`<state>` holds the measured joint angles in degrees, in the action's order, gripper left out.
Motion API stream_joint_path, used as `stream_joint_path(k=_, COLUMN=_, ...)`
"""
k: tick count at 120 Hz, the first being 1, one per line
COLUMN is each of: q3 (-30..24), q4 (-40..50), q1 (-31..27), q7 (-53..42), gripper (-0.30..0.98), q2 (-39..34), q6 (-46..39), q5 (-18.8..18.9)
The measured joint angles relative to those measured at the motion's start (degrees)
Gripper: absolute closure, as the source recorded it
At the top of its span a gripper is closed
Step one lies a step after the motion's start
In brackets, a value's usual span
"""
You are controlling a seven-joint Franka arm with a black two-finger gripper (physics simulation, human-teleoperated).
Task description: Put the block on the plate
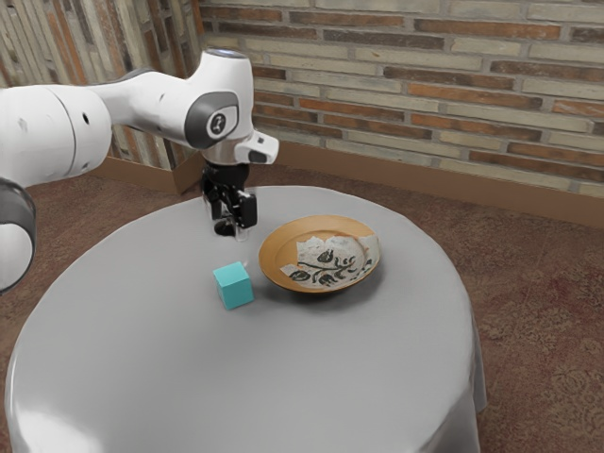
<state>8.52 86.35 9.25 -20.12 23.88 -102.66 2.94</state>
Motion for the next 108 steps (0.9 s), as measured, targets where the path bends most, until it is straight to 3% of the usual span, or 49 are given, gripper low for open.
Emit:
stream_joint_path(k=59, q3=-0.7, q4=-6.5, q1=-4.0, q7=-4.7, gripper=0.0, q2=11.2, q6=-5.0, q5=-0.8)
stream_joint_path(k=108, q3=-2.0, q4=-5.0, q1=-4.0, q7=-7.1, gripper=0.0, q2=13.5, q6=-7.4, q5=-3.1)
